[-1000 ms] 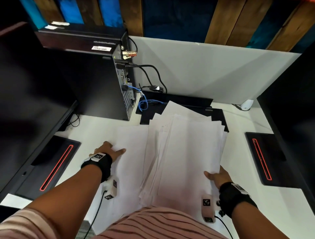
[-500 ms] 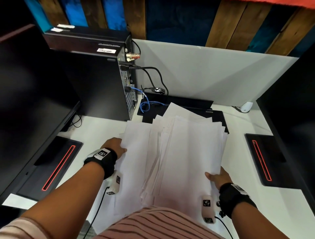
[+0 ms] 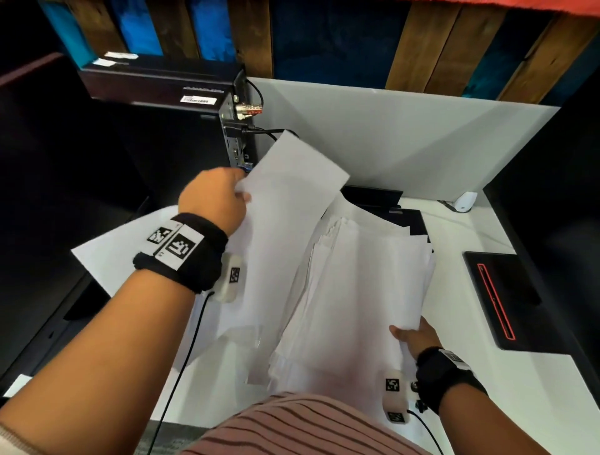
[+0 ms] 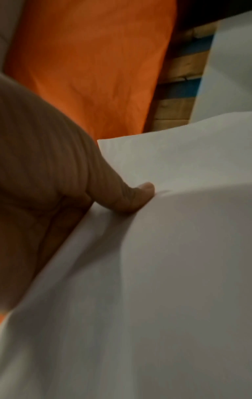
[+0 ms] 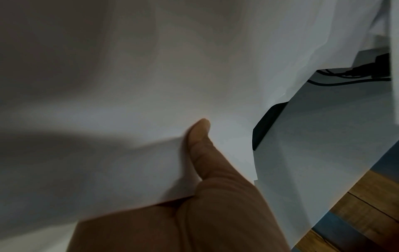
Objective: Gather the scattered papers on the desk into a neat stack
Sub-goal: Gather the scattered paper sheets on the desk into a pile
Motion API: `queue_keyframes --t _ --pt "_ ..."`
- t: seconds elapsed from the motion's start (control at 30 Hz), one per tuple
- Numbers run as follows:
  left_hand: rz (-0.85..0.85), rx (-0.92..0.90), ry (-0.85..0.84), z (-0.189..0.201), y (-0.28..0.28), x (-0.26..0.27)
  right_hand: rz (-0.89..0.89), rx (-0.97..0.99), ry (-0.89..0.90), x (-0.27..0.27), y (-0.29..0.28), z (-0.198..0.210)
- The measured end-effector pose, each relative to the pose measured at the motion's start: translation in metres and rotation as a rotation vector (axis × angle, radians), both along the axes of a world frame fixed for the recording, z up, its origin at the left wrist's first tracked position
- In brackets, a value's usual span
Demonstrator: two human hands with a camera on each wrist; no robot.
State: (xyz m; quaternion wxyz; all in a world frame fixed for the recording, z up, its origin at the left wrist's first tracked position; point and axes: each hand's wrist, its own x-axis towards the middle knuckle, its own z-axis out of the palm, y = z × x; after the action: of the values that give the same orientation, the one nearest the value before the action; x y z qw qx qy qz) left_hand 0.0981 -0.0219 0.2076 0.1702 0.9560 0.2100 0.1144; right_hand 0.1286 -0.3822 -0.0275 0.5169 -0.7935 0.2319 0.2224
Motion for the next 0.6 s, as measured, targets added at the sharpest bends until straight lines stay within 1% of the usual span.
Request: queue_keyframes --t 0.1,0.2,0.37,0.4,0.47,0.6 --pt "-0.025 0.0 -0.203 0.03 -0.001 0.003 0.03 -0.015 -0.001 0.0 0.0 -0.001" --pt "-0.048 -0.077 -0.409 0.049 0.002 0.007 0.05 -0.037 -0.001 0.0 0.001 0.001" --pt "-0.031 -0.22 -0.621 0.069 -0.01 0.009 0.079 -0.049 0.005 0.0 0.0 0.004" --pt "-0.029 -0.242 -0.646 0.07 -0.012 0.01 0.087 -0.052 0.008 0.0 0.0 0.004" --pt "-0.037 -0.316 -0.643 0.066 -0.011 0.015 0.105 -0.056 0.014 -0.001 0.001 0.006" --pt "-0.022 -0.533 -0.587 0.033 -0.008 0.033 0.129 -0.036 0.026 -0.001 -0.001 0.01"
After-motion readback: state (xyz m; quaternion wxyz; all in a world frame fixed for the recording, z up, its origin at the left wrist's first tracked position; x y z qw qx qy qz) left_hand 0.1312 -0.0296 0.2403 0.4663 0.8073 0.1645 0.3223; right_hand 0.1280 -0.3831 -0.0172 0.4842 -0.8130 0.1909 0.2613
